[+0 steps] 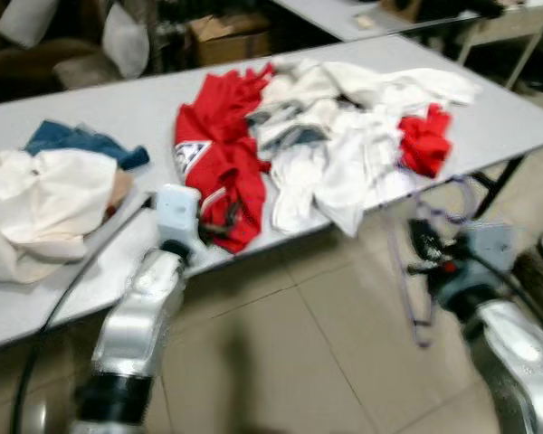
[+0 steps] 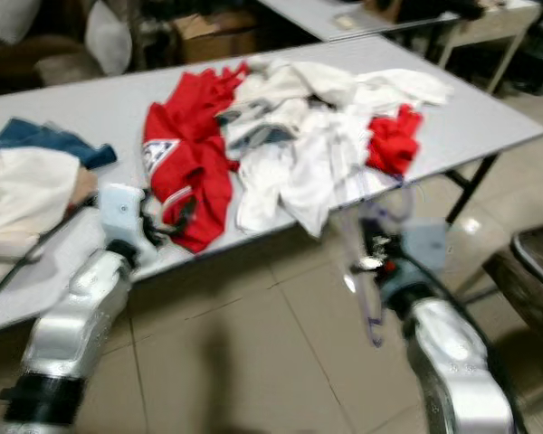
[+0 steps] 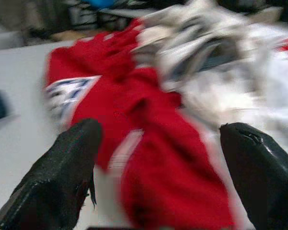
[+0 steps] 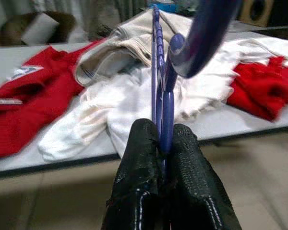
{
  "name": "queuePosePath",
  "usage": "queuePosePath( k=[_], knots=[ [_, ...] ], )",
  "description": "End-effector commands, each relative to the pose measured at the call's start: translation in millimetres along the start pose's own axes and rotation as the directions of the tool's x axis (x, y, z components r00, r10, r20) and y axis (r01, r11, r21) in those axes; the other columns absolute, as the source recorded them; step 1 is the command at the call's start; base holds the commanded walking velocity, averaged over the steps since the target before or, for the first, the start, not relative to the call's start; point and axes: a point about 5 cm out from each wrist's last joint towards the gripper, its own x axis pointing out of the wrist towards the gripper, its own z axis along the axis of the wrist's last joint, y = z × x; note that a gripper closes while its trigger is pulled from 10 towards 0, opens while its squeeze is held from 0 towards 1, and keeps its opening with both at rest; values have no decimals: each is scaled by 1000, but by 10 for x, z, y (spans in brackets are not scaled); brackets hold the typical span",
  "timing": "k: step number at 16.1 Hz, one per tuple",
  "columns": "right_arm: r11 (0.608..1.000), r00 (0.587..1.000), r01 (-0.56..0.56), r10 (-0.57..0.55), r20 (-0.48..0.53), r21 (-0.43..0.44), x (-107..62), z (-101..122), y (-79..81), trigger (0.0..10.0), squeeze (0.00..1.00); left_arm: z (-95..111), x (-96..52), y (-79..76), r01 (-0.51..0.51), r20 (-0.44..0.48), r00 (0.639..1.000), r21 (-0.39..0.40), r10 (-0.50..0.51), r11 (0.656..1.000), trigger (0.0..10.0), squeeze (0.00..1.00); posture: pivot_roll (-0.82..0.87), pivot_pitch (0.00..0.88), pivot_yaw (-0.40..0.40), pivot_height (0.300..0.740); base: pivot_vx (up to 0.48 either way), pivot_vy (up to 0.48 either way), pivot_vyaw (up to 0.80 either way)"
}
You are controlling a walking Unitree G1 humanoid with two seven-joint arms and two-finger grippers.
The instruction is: Hang hanger
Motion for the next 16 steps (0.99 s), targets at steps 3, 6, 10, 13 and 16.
queuePosePath(
  k=[3,6,10,13,16],
  knots=[
    [1000,1000,-16,16,19,-20,-2,51,-49,10000,0,59,37,-66,-7,36,999,2,7,1000,10000,0,-193,0,-12,740,387,0,0],
    [998,998,-54,55,26,-20,44,63,-28,10000,0,27,5,-19,-34,28,999,-27,35,999,10000,0,-175,0,-26,740,246,0,0],
    [998,998,-60,60,29,-21,59,60,-60,10000,0,-79,-10,83,-30,-35,999,-3,30,1000,10000,1000,-172,0,-26,740,0,0,0],
    [999,999,-37,39,36,-40,19,76,-140,10000,0,-273,108,165,-9,-153,988,127,28,992,10000,518,-199,0,-10,740,0,0,0],
    [999,999,-19,21,36,-51,-30,92,-200,10000,0,-408,171,128,53,-219,976,194,-10,980,10000,0,-217,0,-9,740,0,0,0]
  ],
)
